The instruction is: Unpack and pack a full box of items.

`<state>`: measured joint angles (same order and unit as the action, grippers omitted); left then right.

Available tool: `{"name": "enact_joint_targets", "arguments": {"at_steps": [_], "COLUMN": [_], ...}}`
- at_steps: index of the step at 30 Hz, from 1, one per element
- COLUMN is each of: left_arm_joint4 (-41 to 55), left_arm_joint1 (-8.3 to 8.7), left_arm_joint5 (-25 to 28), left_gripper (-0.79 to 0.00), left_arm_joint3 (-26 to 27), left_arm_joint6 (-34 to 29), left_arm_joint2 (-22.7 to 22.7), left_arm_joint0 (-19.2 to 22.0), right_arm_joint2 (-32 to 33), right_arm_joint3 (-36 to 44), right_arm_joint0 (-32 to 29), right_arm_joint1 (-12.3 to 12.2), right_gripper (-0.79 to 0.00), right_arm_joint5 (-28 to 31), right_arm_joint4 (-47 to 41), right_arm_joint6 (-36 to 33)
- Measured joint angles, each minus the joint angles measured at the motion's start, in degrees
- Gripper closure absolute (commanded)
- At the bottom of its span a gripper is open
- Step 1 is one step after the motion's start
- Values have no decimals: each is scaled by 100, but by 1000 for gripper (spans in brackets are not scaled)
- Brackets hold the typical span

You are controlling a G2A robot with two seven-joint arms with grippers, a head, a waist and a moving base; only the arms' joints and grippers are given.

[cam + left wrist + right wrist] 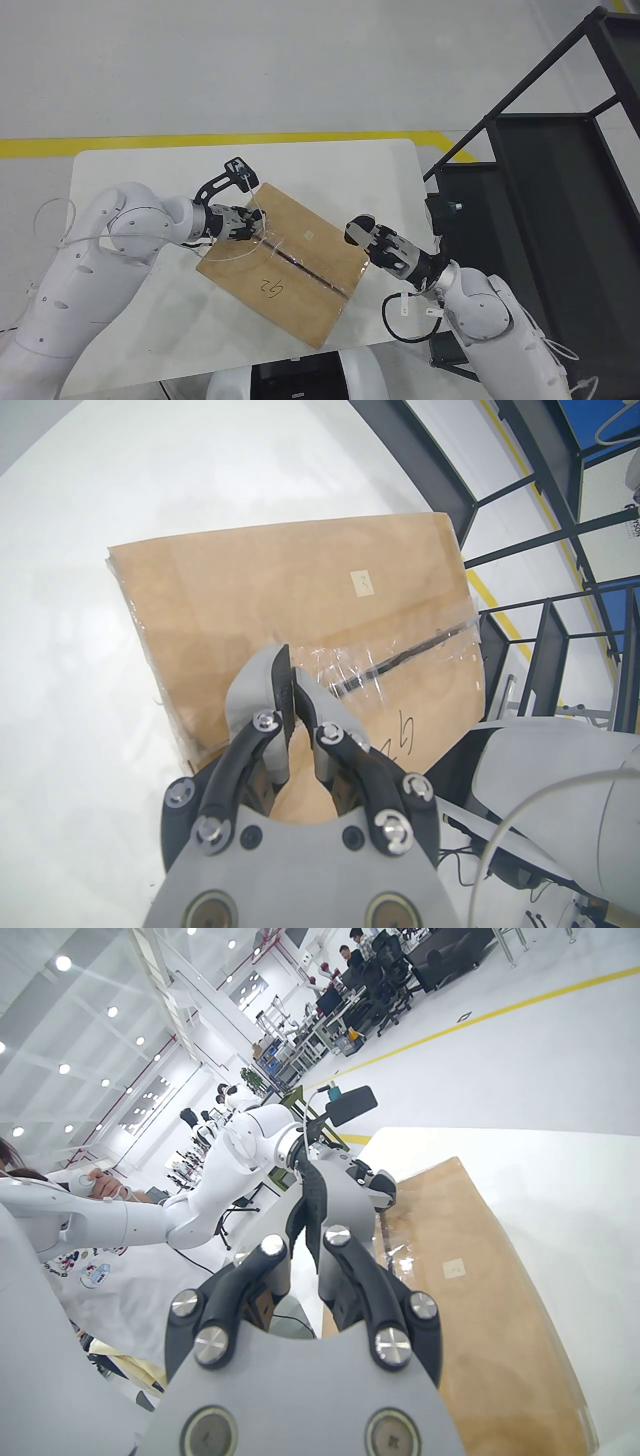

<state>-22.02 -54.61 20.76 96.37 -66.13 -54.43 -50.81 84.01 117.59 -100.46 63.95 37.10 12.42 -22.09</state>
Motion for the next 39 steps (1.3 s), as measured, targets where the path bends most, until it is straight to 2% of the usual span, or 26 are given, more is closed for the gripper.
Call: {"name": "enact_joint_targets", "arguments": {"at_steps": [5,9,17,23,28,31,32,33,39], "left_arm_joint4": [26,168,355,525,822,869,864,854,610], "left_arm_joint1": [-3,20,175,292,323,293,275,260,182], "left_arm_joint5": [4,41,113,140,332,367,375,378,272], "left_gripper": [0,0,0,0,0,-351,-671,-785,-785], "left_arm_joint3": [-6,31,162,266,268,191,149,116,-21], "left_arm_joint6": [-9,137,493,611,329,179,154,146,289], "left_arm_joint2": [17,-135,-845,-1367,-1386,-1187,-1090,-1019,-707], "left_arm_joint0": [18,-22,-414,-831,-935,-787,-703,-639,-298], "right_arm_joint2": [97,66,-382,-684,-827,-867,-879,-888,-920], "right_arm_joint3": [88,79,-186,-388,-503,-545,-558,-566,-599], "right_arm_joint0": [-140,-183,230,542,697,747,760,766,759], "right_arm_joint1": [-17,-38,-60,-53,-49,-51,-53,-54,-63], "right_gripper": [0,0,0,0,0,0,0,0,0], "right_arm_joint5": [324,530,268,138,84,69,60,52,58], "right_arm_joint4": [-218,-417,-651,-753,-820,-855,-863,-868,-881], "right_arm_joint6": [72,-73,-710,-902,-949,-951,-955,-957,-917]}}
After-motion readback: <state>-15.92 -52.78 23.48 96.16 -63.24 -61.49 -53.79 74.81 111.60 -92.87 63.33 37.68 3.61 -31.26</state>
